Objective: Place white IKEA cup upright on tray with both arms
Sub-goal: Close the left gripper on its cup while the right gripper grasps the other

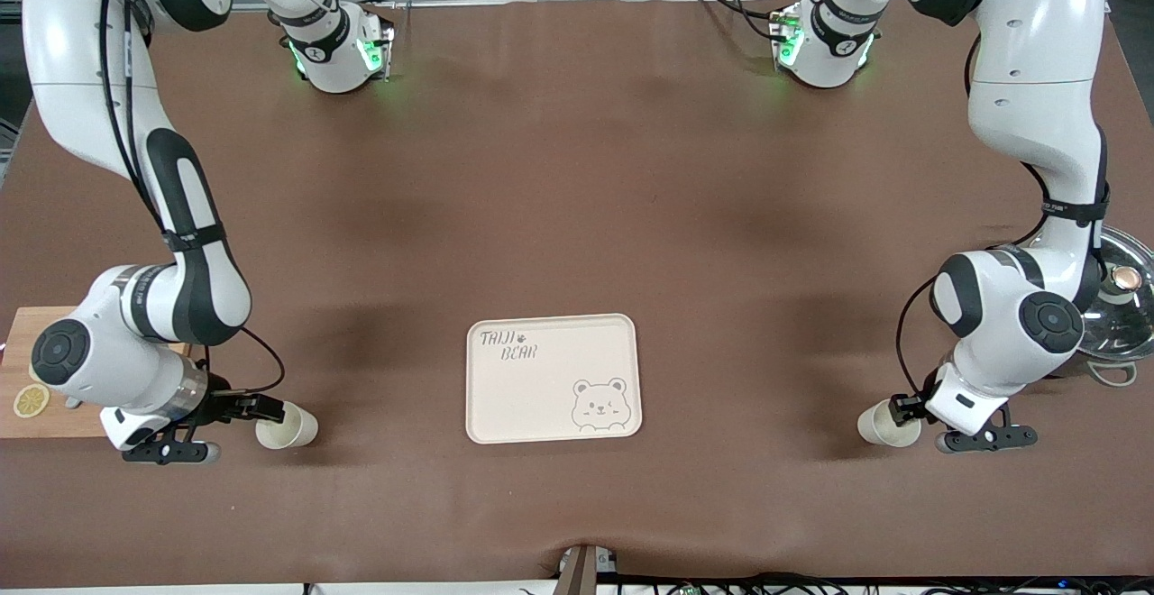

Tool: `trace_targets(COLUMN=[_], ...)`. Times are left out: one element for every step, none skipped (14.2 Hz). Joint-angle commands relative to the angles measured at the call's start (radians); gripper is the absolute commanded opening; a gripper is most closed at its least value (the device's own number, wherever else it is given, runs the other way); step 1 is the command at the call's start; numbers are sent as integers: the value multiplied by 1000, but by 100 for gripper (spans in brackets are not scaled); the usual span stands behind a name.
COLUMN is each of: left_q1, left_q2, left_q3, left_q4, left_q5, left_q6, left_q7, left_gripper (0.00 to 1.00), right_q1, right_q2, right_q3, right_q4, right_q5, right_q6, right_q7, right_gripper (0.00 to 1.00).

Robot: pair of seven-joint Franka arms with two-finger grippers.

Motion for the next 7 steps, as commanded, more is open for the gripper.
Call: trace_targets(left_q1=[1, 1, 1, -2, -6, -8, -9], left_q2=[3, 3, 3, 3, 1, 0, -3], left_q3=[-2, -2, -2, -2, -2, -2, -2], left_q4=[10, 11, 11, 13, 13, 13, 14], left_q5=[-19, -19, -17, -17, -19, -19, -19], left_q6=[8, 8, 8, 8, 8, 8, 8], left_q7=[0, -1, -1, -3, -4, -5, -8], left_gripper=[15, 8, 0, 0, 0, 0, 0], right_q1=[-10, -13, -14, -14, -13, -13, -13], right_q2=[39, 44, 45, 48, 51, 51, 51], right_q3=[7, 7, 7, 7, 7, 7, 7], right_q4=[40, 40, 39, 36, 35, 35, 34], right_q5=[-1, -1, -1, 0, 0, 2, 2], right_q6=[3, 6, 17, 27, 31, 31, 32], right_q7=[-37, -46, -46, -46, -46, -46, -46], right_gripper=[100, 100, 100, 100, 100, 100, 100])
